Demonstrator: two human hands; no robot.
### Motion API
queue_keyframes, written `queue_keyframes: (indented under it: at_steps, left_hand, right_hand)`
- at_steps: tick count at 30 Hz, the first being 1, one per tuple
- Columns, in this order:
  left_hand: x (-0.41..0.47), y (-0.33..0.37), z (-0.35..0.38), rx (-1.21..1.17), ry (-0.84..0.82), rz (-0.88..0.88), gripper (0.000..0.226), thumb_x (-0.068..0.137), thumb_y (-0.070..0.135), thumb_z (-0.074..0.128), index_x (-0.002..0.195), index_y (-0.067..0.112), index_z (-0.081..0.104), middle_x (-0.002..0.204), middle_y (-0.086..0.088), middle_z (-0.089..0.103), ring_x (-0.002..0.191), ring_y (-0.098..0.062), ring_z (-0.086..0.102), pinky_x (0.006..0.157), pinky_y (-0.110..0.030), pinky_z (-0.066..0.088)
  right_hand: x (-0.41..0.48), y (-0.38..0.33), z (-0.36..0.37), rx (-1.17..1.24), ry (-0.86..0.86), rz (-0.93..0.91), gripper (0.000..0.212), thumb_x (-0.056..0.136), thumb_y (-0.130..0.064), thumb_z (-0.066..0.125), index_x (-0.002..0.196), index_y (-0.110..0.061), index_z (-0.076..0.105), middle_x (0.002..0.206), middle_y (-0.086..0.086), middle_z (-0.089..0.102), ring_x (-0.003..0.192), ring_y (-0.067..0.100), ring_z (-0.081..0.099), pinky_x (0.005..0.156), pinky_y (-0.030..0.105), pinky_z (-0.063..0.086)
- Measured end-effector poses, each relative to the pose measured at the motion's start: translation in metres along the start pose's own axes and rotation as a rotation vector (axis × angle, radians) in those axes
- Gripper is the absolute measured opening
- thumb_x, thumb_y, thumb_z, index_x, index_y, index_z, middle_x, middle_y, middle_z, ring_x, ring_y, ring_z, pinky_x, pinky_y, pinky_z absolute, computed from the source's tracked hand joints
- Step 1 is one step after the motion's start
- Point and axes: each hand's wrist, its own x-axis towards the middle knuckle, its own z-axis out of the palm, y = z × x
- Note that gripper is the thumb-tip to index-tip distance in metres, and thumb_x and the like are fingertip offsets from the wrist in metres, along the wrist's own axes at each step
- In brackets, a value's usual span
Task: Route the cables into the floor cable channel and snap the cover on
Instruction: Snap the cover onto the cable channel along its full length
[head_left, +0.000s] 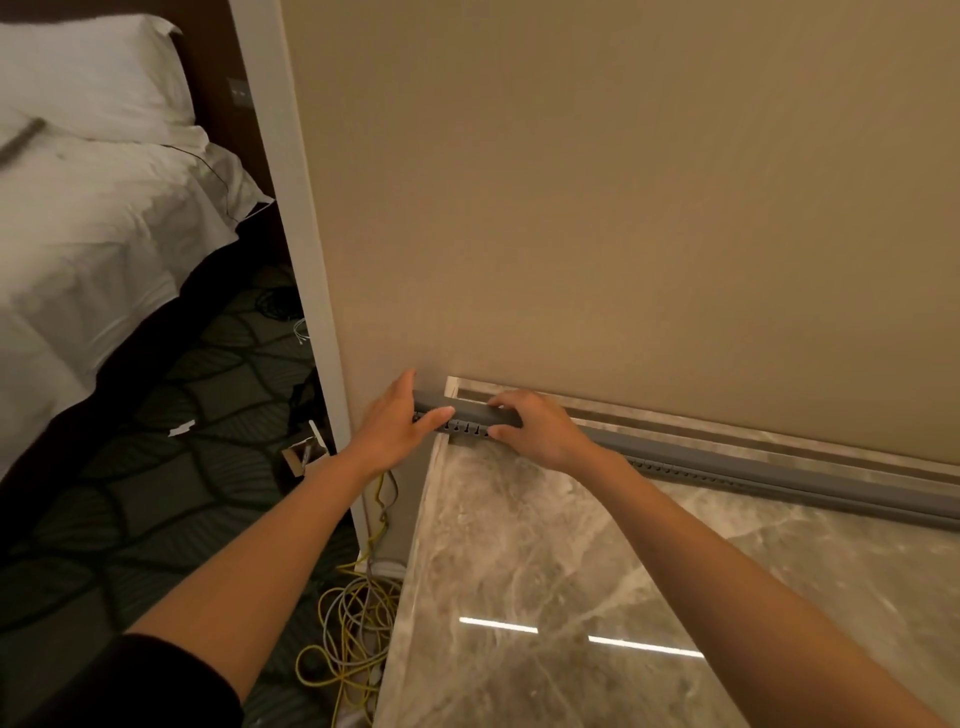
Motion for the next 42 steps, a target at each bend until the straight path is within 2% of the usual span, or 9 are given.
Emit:
queue_keyframes:
  at_steps: [5,10,13,18,22,28,34,39,42]
  left_hand:
    - [-0.004,0.003,0.007,-0.107,-0.041,0.002,0.09,0.081,0.025,0.068,0.147,0.016,0.006,0.132,-0.012,0.047,0.121,-0.028,0.047,0.104,-0.037,0.04]
    - [-0.009,-0.004,-0.003,-0.201,-0.014,0.01,0.045,0.083,0.016,0.066,0.125,0.007,0.05,0.106,-0.001,0.054,0.103,-0.017,0.052,0.073,-0.014,0.04]
    - [-0.012,-0.006,-0.005,-0.298,-0.018,0.032,0.035,0.085,0.012,0.062,0.119,0.007,0.056,0.101,0.001,0.057,0.085,-0.003,0.051,0.067,-0.004,0.035]
    - [-0.01,-0.008,-0.004,-0.421,-0.028,0.016,0.028,0.086,0.011,0.061,0.113,0.017,0.059,0.091,0.01,0.06,0.082,0.005,0.051,0.07,-0.009,0.039]
    - [-0.007,-0.006,-0.003,-0.478,0.001,-0.006,0.024,0.085,0.007,0.062,0.108,0.014,0.061,0.081,0.007,0.061,0.075,-0.003,0.053,0.061,-0.002,0.045]
    - [-0.005,-0.005,-0.002,-0.489,0.026,-0.025,0.026,0.084,0.005,0.062,0.11,0.008,0.064,0.086,-0.001,0.063,0.076,-0.005,0.054,0.069,-0.013,0.04]
    - [-0.001,-0.008,-0.006,-0.47,-0.007,-0.035,0.024,0.082,0.006,0.065,0.106,0.007,0.067,0.097,-0.009,0.065,0.091,-0.017,0.055,0.074,-0.017,0.041]
    - [-0.004,-0.007,-0.001,-0.498,-0.004,0.01,0.025,0.086,0.006,0.061,0.11,0.013,0.059,0.09,0.003,0.061,0.081,-0.005,0.055,0.066,-0.004,0.043]
    - [-0.005,-0.009,0.003,-0.526,0.028,0.013,0.023,0.086,0.008,0.062,0.105,0.018,0.056,0.091,0.005,0.059,0.082,0.0,0.053,0.072,-0.011,0.043]
  right_hand:
    - [0.007,-0.009,0.007,-0.008,0.005,-0.048,0.04,0.09,-0.019,0.058,0.127,-0.008,0.053,0.129,0.013,0.056,0.119,0.028,0.051,0.096,0.033,0.039]
    - [0.011,-0.006,0.009,-0.028,-0.035,-0.058,0.042,0.09,-0.025,0.056,0.13,-0.012,0.05,0.131,0.014,0.052,0.121,0.029,0.048,0.097,0.034,0.037]
    - [0.015,-0.009,0.01,-0.011,-0.032,-0.056,0.042,0.089,-0.03,0.057,0.126,-0.012,0.054,0.125,0.014,0.055,0.116,0.028,0.05,0.09,0.031,0.038]
    - [0.025,-0.018,0.013,0.119,-0.022,-0.091,0.027,0.084,-0.021,0.064,0.108,-0.009,0.063,0.108,0.014,0.064,0.088,0.018,0.051,0.072,0.025,0.032]
    - [0.026,-0.016,0.007,0.212,-0.022,-0.105,0.025,0.083,-0.017,0.066,0.105,-0.007,0.07,0.091,0.007,0.06,0.084,0.017,0.052,0.072,0.027,0.036]
    - [0.027,-0.018,0.006,0.142,0.009,-0.108,0.02,0.084,-0.018,0.064,0.098,-0.005,0.071,0.082,0.01,0.057,0.078,0.018,0.05,0.058,0.027,0.032]
    - [0.029,-0.017,0.005,-0.115,-0.023,-0.183,0.026,0.087,-0.023,0.058,0.104,-0.004,0.063,0.107,0.016,0.06,0.093,0.029,0.054,0.071,0.027,0.031]
    - [0.031,-0.016,0.003,-0.16,-0.049,-0.221,0.028,0.088,-0.024,0.056,0.106,-0.002,0.058,0.112,0.017,0.057,0.1,0.031,0.053,0.077,0.032,0.036]
    - [0.032,-0.014,0.001,-0.142,-0.071,-0.223,0.027,0.09,-0.022,0.056,0.108,-0.003,0.06,0.112,0.016,0.059,0.102,0.03,0.053,0.077,0.03,0.033]
